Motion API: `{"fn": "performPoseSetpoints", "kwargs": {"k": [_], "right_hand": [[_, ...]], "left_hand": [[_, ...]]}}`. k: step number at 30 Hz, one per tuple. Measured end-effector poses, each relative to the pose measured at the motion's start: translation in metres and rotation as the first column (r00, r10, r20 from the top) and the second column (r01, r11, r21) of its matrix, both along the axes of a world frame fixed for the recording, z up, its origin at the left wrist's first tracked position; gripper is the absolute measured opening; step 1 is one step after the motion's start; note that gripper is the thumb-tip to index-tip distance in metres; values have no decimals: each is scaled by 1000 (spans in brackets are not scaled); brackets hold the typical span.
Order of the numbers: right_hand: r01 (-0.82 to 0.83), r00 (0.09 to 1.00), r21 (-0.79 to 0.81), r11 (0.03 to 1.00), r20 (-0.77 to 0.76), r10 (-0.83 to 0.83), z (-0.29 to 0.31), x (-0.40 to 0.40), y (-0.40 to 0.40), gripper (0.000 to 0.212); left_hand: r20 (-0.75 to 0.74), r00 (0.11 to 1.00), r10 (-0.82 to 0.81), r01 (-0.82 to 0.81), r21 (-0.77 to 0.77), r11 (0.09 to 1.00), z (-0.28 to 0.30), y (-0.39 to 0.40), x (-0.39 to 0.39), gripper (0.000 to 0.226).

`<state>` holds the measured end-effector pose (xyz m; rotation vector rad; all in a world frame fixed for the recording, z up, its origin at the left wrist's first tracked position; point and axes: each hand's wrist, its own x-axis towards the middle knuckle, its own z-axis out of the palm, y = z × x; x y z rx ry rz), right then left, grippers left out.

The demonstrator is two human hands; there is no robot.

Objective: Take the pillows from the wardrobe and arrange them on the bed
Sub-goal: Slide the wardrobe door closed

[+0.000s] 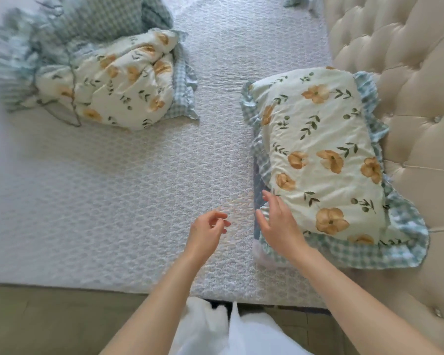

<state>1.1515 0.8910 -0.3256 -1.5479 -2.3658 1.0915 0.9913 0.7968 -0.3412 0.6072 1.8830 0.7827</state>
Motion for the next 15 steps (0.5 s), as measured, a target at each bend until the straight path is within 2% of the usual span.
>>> {"fn": "performPoseSetpoints", "kwargs": {"k": [4, 7, 11, 15], "right_hand": [[-212, 975, -1, 977, -64, 211, 13, -31, -41, 44], [-394, 915, -16, 919, -97, 391, 19, -59, -73, 44], [-589, 801, -2, 808, -139, 583, 28, -102, -117, 41], [-718, 687, -4, 696, -161, 708, 37, -142, -164, 40]], "left_hand": [[-83, 983, 166, -165, 13, 986, 20, -64, -22, 25], [-163, 929, 333, -336, 12, 942, 35, -122, -39, 24], [-244, 783, 572, -584, 28, 811, 54, -207, -51, 23], [-331, 612, 719, -753, 36, 657, 71, -290, -53, 27]]}}
